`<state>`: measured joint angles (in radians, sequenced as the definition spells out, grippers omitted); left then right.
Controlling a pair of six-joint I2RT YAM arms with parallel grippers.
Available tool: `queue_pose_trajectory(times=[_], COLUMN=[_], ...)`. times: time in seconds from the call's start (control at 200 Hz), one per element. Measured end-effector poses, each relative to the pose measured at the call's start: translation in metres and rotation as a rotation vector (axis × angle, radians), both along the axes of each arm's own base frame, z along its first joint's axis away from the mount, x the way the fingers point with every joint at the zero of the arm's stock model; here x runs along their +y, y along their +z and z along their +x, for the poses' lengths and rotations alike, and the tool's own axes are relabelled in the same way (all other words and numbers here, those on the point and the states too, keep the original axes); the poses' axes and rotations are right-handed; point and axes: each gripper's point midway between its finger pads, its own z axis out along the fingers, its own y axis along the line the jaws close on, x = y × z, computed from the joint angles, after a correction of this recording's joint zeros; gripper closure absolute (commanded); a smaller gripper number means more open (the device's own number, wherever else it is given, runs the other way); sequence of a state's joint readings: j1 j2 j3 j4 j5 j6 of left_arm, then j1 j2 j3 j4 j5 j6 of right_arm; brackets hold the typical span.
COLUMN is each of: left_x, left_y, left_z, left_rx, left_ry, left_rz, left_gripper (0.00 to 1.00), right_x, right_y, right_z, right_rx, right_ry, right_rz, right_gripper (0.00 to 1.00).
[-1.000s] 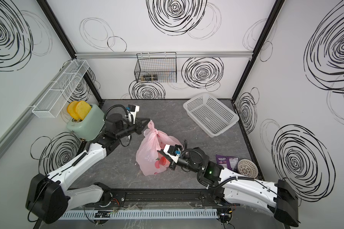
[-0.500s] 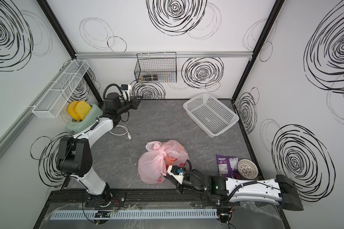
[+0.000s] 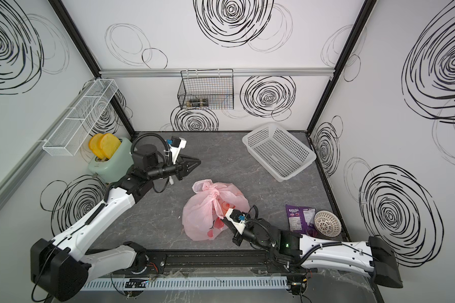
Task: Place the oranges into plastic bags & tie knots
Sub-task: Tie the plastic bag at the center of the board.
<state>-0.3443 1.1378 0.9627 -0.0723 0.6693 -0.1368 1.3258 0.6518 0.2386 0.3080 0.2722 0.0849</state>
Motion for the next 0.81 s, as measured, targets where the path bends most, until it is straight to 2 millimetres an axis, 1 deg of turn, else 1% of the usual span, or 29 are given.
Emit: queue_pose_trajectory(times=[0.06, 0.14, 0.295, 0.4, 0.465, 0.565, 0.67, 0.805], left_x=[0.003, 0.0, -0.006, -0.006, -0.006, -0.008, -0.011, -0.016], left_y=[-0.005, -0.019, -0.056, -0.071, -0.074, -0.075, -0.079, -0.09], left_z=[-0.009, -0.018, -0.033, -0.041, -0.043, -0.045, -0.045, -0.045], left_rx=[0.009, 0.027, 0.1, 0.122, 0.118, 0.099, 0.097, 0.113], left_ry=[0.001, -0.026, -0.07, -0.088, -0.1, -0.112, -0.12, -0.139], left_rz=[0.036, 0.088, 0.186, 0.231, 0.246, 0.262, 0.278, 0.3], left_gripper=[0.58, 0.58, 0.58, 0.58, 0.57, 0.5, 0.5, 0.5], right_x=[0.001, 0.002, 0.005, 0.005, 0.005, 0.006, 0.006, 0.006], right_y=[0.001, 0.004, 0.006, 0.006, 0.006, 0.006, 0.006, 0.006], right_z=[-0.001, -0.001, -0.002, -0.003, -0.003, -0.004, -0.005, -0.004], right_rx=[-0.001, -0.003, -0.006, -0.005, -0.005, -0.004, -0.003, -0.004], right_ry=[0.008, 0.016, 0.029, 0.033, 0.036, 0.04, 0.043, 0.043], right_rz=[0.001, 0.008, 0.01, 0.01, 0.01, 0.01, 0.01, 0.011], right_gripper=[1.0, 1.0, 1.0, 1.0, 1.0, 1.0, 1.0, 1.0])
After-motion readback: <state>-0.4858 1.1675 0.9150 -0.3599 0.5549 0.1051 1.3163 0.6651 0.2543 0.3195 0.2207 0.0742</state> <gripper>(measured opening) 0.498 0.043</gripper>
